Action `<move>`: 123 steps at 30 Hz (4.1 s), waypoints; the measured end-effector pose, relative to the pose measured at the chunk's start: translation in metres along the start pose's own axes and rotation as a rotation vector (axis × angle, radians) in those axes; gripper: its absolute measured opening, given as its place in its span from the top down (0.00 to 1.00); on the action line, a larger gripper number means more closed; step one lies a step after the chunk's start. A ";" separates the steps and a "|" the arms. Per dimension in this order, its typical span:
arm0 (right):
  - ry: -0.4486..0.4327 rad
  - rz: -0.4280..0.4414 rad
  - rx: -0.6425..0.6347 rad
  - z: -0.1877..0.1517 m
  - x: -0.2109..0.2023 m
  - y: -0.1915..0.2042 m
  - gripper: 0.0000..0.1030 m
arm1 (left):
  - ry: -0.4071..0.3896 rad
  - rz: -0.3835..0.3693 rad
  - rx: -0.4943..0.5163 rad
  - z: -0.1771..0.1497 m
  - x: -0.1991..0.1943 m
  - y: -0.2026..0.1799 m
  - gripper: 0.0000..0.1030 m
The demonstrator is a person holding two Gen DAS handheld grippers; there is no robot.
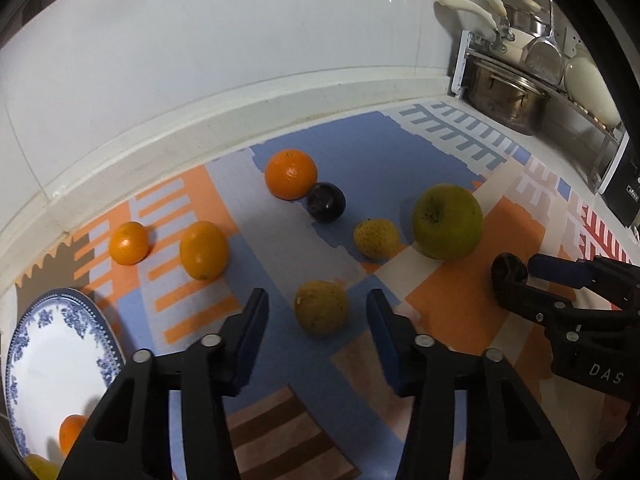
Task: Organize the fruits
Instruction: 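Grasp a small brown round fruit with the left tool while the right tool grasps a dark plum, then carry both fruits to the plate and open both tools to drop them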
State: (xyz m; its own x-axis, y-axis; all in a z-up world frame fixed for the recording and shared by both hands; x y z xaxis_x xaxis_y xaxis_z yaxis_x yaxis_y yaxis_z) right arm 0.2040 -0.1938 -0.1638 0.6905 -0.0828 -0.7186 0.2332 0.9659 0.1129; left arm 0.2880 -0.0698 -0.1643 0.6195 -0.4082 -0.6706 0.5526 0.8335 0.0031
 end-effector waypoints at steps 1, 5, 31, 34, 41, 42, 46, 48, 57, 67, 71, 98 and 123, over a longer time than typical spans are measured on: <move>-0.001 0.005 -0.003 0.000 0.000 0.001 0.48 | 0.002 0.000 0.000 0.000 0.002 0.000 0.56; -0.007 0.006 -0.019 0.001 0.003 0.005 0.52 | 0.021 -0.009 -0.014 -0.002 0.007 0.001 0.70; -0.060 0.114 -0.055 0.016 -0.026 0.028 0.69 | -0.049 -0.034 -0.056 0.003 -0.050 -0.004 0.73; -0.080 0.142 -0.068 0.021 -0.036 0.038 0.69 | -0.074 -0.021 -0.066 0.004 -0.065 -0.001 0.73; -0.128 0.216 -0.109 0.029 -0.060 0.062 0.69 | -0.151 0.030 -0.107 0.008 -0.103 0.011 0.73; -0.138 0.229 -0.119 0.031 -0.063 0.068 0.69 | -0.160 0.038 -0.110 0.008 -0.108 0.013 0.73; -0.164 0.266 -0.152 0.035 -0.074 0.084 0.69 | -0.201 0.070 -0.130 0.009 -0.129 0.024 0.73; -0.173 0.287 -0.164 0.037 -0.078 0.091 0.69 | -0.217 0.086 -0.141 0.009 -0.138 0.030 0.73; -0.200 0.387 -0.236 0.046 -0.088 0.132 0.69 | -0.264 0.182 -0.179 0.003 -0.170 0.058 0.73; -0.199 0.508 -0.328 0.049 -0.089 0.189 0.69 | -0.274 0.302 -0.240 -0.018 -0.201 0.100 0.73; -0.181 0.548 -0.357 0.046 -0.086 0.210 0.69 | -0.263 0.342 -0.270 -0.030 -0.208 0.116 0.73; 0.101 0.593 -0.446 0.024 0.013 0.305 0.69 | -0.032 0.381 -0.394 -0.084 -0.152 0.212 0.73; 0.077 0.551 -0.407 0.037 0.010 0.288 0.59 | -0.055 0.381 -0.356 -0.069 -0.162 0.191 0.54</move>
State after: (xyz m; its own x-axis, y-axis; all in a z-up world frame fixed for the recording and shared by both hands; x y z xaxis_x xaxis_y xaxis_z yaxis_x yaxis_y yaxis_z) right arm 0.3030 0.0748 -0.1128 0.5804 0.4498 -0.6789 -0.4242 0.8786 0.2195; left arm 0.2547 0.1815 -0.1058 0.7733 -0.0628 -0.6309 0.0648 0.9977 -0.0200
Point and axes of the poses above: each gripper's, at about its wrist camera, not at the fingertips, and x roughly the way its jaws point, y to its left, z to its top, the point moved 6 cm from there along x, roughly the way its jaws point, and after that the axes turned 7 degrees about -y, right-handed, at the moved point
